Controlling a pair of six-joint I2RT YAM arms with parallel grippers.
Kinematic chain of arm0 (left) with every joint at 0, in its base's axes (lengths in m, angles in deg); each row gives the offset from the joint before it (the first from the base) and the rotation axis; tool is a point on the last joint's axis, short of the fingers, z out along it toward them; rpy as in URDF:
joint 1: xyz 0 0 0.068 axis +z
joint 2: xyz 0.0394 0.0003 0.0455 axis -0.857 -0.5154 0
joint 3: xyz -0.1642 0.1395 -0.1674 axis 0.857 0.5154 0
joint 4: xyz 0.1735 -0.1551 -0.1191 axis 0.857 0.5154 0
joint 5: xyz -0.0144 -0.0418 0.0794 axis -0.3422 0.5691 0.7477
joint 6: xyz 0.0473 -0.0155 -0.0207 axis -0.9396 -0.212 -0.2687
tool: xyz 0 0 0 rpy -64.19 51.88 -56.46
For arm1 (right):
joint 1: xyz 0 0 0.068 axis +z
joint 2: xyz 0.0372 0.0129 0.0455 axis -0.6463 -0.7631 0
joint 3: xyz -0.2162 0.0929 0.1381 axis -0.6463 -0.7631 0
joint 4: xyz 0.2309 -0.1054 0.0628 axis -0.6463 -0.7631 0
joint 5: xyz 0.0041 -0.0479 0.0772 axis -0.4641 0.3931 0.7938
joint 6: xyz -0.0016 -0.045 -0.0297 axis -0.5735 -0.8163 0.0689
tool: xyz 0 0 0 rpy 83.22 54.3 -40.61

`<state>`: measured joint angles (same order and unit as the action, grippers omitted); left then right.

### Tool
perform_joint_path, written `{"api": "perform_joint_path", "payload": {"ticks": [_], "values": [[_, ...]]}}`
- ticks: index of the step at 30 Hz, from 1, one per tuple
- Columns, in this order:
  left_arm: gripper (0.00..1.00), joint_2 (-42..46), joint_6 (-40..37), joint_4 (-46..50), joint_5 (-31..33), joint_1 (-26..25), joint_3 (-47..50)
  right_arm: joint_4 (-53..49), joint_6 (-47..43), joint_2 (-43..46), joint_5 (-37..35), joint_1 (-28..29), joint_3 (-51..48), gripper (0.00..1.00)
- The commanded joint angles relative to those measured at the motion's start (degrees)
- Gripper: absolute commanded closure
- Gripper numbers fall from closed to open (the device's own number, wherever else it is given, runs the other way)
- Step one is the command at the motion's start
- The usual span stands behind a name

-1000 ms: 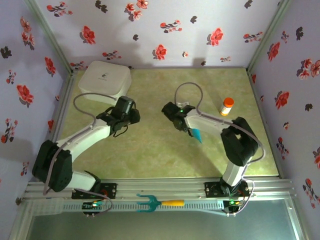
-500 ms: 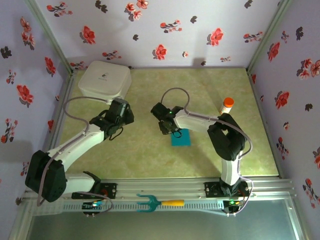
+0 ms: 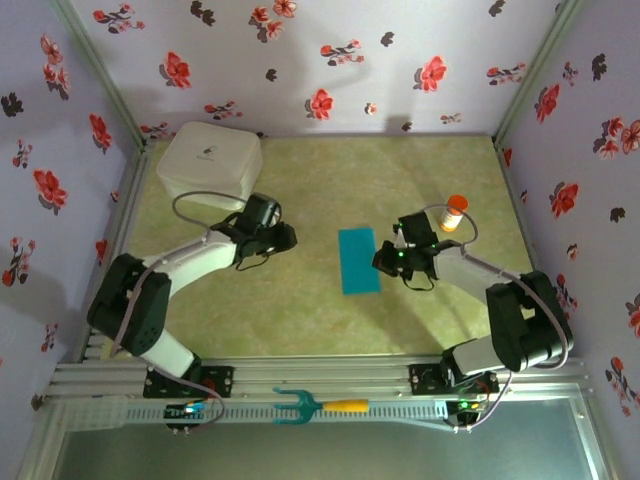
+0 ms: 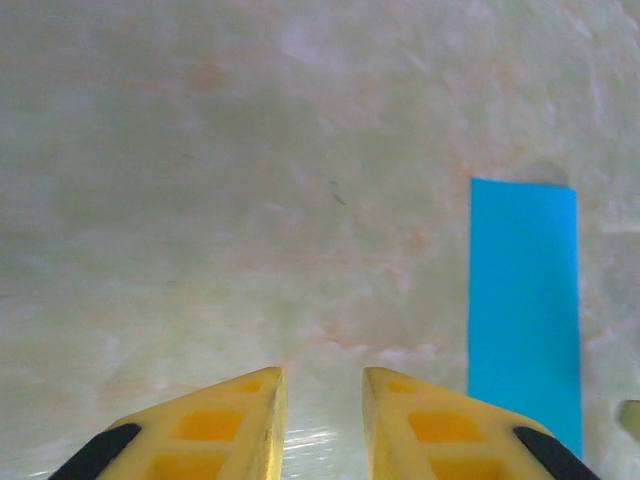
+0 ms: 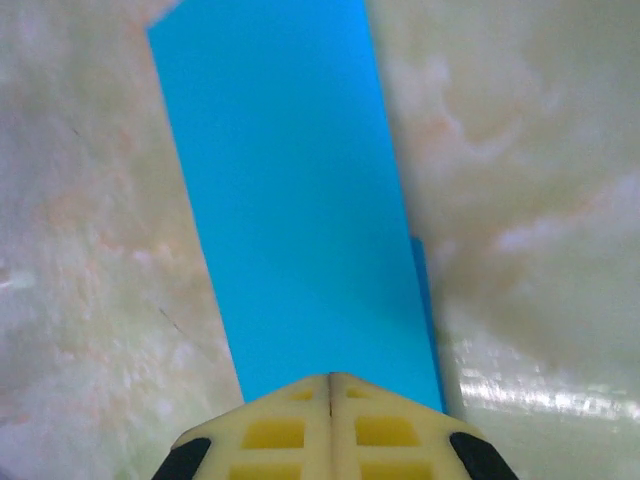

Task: Fold a paper plane with a square sheet of paper (pick it up from the middle)
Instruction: Turn over the paper at the center of the table, then third fold the triangle at the center of the table.

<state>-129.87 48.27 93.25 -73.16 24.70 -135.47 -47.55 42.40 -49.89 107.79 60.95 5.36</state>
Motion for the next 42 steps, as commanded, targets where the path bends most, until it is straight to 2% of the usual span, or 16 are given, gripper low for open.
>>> {"api": "perform_joint_path", "payload": {"ticks": [1, 8, 18, 31, 42], "values": [[0.73, -2.67, -1.2, -2.75, -6.56, -1.77, -3.22, 5.18, 3.49, 0.58, 9.13, -0.65, -1.78, 0.97], [0.74, -7.31, -0.74, -3.17, -10.49, -3.24, -5.5, 5.67, 4.42, -2.06, 7.81, -1.61, -4.91, 0.97], [0.72, -9.58, -0.03, -4.16, -12.61, -3.55, -6.27, 13.94, 6.92, -7.69, 10.99, -2.27, -10.2, 0.98], [0.68, -14.68, 2.45, -4.87, -17.47, -3.51, -8.02, 15.86, 9.09, -12.3, 9.68, 0.44, -4.26, 0.97], [0.68, -18.8, 3.87, -2.84, -20.2, -3.6, -9.87, 20.07, 12.46, -15.21, 8.76, 1.55, -3.81, 0.98]]}}
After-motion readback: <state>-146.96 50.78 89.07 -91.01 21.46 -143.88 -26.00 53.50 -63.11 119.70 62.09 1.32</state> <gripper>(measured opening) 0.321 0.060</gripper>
